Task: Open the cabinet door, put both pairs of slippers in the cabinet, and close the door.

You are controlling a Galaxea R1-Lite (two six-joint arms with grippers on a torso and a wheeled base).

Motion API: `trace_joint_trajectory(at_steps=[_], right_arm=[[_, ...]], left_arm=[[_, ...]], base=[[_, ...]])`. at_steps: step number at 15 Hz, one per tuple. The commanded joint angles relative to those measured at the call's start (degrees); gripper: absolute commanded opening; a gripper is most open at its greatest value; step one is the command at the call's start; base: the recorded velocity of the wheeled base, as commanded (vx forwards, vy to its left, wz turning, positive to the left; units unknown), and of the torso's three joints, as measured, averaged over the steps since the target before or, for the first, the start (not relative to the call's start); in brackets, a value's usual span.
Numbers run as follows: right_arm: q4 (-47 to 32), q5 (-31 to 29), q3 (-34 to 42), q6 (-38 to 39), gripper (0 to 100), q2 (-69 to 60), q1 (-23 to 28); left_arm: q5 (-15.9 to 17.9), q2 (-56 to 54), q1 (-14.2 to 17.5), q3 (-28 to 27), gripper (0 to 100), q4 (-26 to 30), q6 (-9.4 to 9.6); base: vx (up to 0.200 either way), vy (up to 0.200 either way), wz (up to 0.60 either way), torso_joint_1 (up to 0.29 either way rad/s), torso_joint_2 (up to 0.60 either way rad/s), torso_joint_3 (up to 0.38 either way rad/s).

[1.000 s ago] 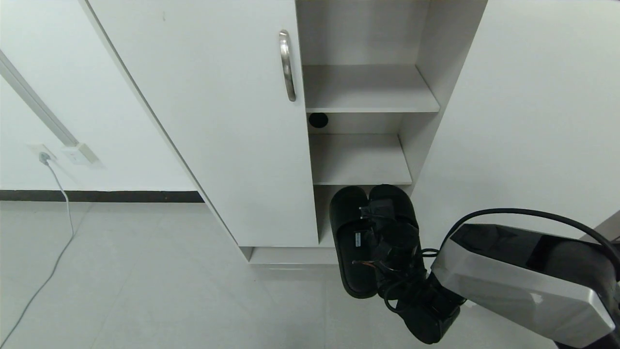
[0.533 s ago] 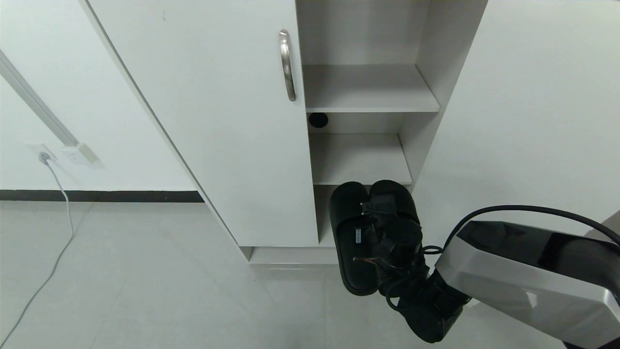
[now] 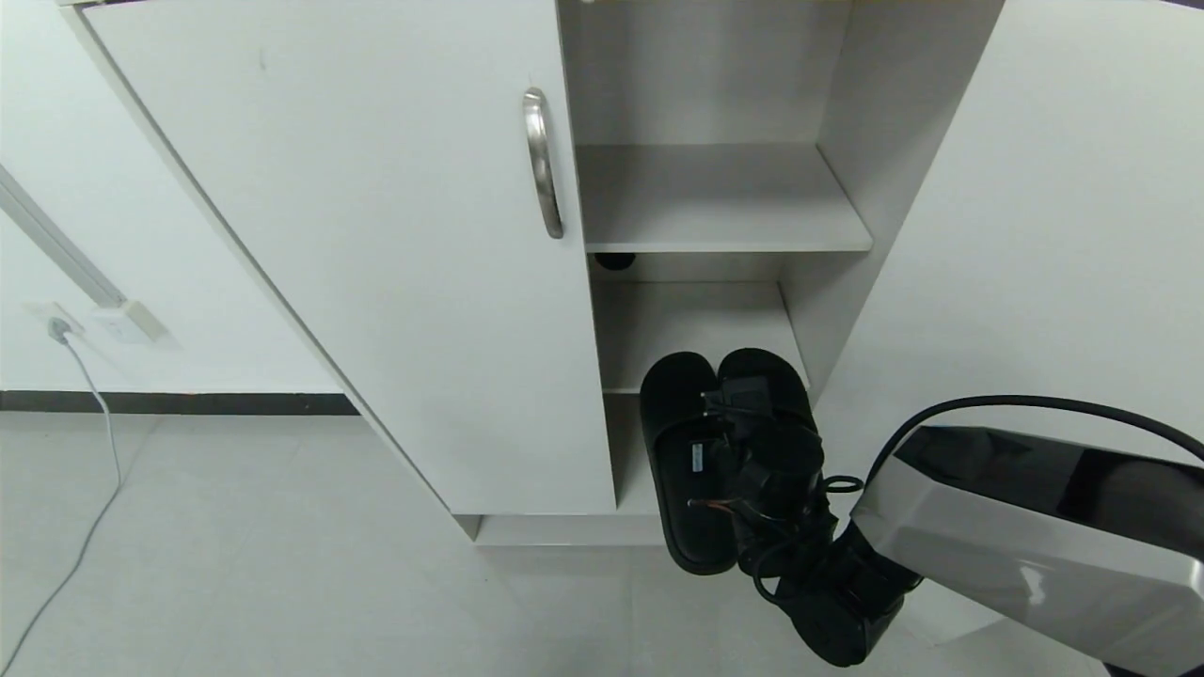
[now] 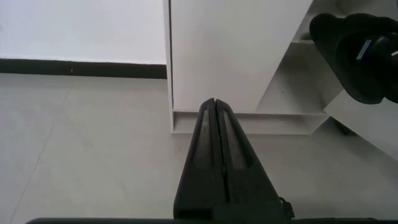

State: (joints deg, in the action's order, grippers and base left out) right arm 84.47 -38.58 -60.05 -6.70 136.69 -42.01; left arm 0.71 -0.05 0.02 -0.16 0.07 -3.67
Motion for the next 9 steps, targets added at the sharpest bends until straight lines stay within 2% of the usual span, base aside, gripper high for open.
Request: trace_joint_trajectory(at_steps=[1, 3, 6, 9], right_arm=[[-0.01, 0.00, 0.02, -0.06, 0, -0.11, 0.00], [-0.09, 0.44, 0.02, -0.06, 0, 0.06, 0.08], [-4.05, 0.88, -2.09, 0.38, 0, 0.59, 1.05], [-10.03, 1.14, -11.93, 1.17, 0, 4.20, 4.04]], left_arm=[[0.00, 0.05, 0.06, -0.02, 0, 0.01, -0.02], [0.00, 0.05, 0.06, -0.02, 0, 0.01, -0.02], [-0.18, 0.05, 0.06, -0.02, 0, 0.01, -0.11], [-0.18, 0.05, 0.06, -0.02, 0, 0.01, -0.11]], base=[[0.200, 0.000, 0.00, 0.002, 0.00, 0.007], [0.200, 0.000, 0.00, 0.007, 0.00, 0.002], [0.000, 0.000, 0.00, 0.000, 0.00, 0.000], [0.000, 0.000, 0.00, 0.000, 0.00, 0.000]])
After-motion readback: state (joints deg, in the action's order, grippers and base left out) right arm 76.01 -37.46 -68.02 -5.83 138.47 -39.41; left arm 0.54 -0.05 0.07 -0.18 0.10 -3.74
